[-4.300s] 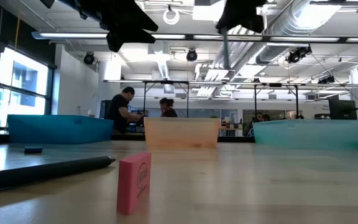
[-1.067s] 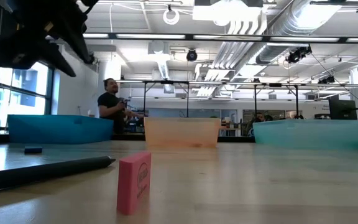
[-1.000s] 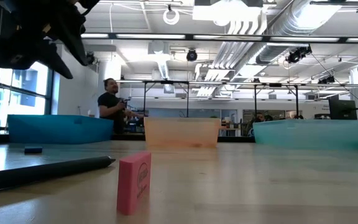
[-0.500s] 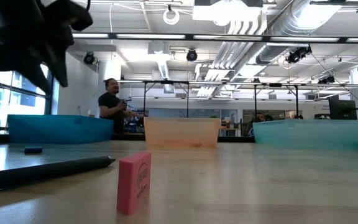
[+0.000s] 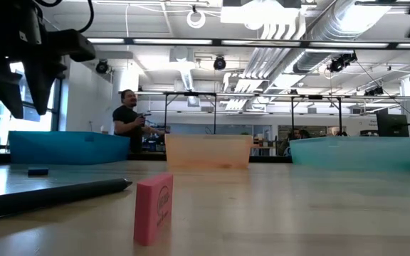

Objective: Sort crayons/erasers/pens/pencils in bins
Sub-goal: Put the blue eraser into the green bin

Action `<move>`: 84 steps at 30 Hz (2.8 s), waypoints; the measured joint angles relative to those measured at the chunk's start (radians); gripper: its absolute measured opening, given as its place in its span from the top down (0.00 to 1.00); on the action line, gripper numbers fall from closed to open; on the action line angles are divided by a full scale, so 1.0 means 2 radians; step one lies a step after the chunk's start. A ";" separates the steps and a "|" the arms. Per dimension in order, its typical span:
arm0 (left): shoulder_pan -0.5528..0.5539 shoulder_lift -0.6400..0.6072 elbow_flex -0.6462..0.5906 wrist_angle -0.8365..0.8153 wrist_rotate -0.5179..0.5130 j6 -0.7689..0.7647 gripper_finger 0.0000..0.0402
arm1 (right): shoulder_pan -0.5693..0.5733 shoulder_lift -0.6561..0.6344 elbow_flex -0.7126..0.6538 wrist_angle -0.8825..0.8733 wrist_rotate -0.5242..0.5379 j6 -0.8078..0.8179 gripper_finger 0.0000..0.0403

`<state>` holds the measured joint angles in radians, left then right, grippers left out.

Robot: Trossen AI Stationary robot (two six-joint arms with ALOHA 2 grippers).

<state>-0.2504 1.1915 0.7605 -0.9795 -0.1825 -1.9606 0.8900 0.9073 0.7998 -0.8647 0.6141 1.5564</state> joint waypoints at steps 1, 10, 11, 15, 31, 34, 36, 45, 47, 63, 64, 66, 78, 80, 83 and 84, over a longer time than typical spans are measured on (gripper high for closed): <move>0.001 0.000 0.000 0.001 0.000 0.000 0.67 | -0.013 0.000 0.010 -0.011 0.011 -0.014 0.65; 0.002 0.000 0.000 0.013 -0.003 -0.027 0.67 | -0.157 0.001 0.088 -0.031 0.047 -0.197 0.65; 0.002 0.000 0.000 0.013 -0.007 -0.030 0.67 | -0.173 0.001 0.096 -0.033 0.049 -0.220 0.65; -0.004 0.013 0.000 0.025 -0.043 -0.053 0.67 | -0.236 0.001 0.123 -0.043 0.047 -0.314 0.65; 0.001 0.140 0.000 0.068 0.116 -0.201 0.64 | -0.373 0.001 0.157 -0.045 0.013 -0.581 0.65; 0.000 0.148 0.000 0.113 0.079 -0.215 0.64 | -0.383 0.001 0.157 -0.045 0.007 -0.600 0.65; 0.000 0.146 0.000 0.128 0.053 -0.221 0.64 | -0.388 0.001 0.157 -0.046 0.001 -0.600 0.65; 0.019 0.165 0.001 0.134 0.029 -0.217 0.64 | -0.400 0.001 0.157 -0.050 -0.036 -0.617 0.65; 0.021 0.173 0.001 0.136 0.035 -0.214 0.64 | -0.400 0.001 0.157 -0.050 -0.036 -0.617 0.65; 0.021 0.199 0.003 0.120 0.049 -0.210 0.66 | -0.400 0.001 0.156 -0.051 -0.036 -0.616 0.65; 0.021 0.203 0.003 0.119 0.049 -0.209 0.66 | -0.400 0.001 0.156 -0.051 -0.036 -0.616 0.65; 0.021 0.210 0.004 0.118 0.051 -0.201 0.67 | -0.400 0.001 0.156 -0.051 -0.036 -0.616 0.65; 0.021 0.222 0.008 0.113 0.060 -0.162 0.81 | -0.400 0.001 0.156 -0.051 -0.036 -0.616 0.65; 0.021 0.223 0.011 0.111 0.056 -0.158 0.83 | -0.400 0.001 0.156 -0.051 -0.036 -0.616 0.65; 0.021 0.226 0.019 0.107 0.048 -0.155 0.84 | -0.400 0.001 0.156 -0.051 -0.036 -0.616 0.65; 0.021 0.228 0.021 0.106 0.047 -0.151 0.84 | -0.400 0.001 0.156 -0.051 -0.036 -0.616 0.65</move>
<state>-0.2092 1.6466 0.8031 -0.7685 -0.0888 -2.2618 0.0891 0.9097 1.1122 -0.9665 0.5415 0.3237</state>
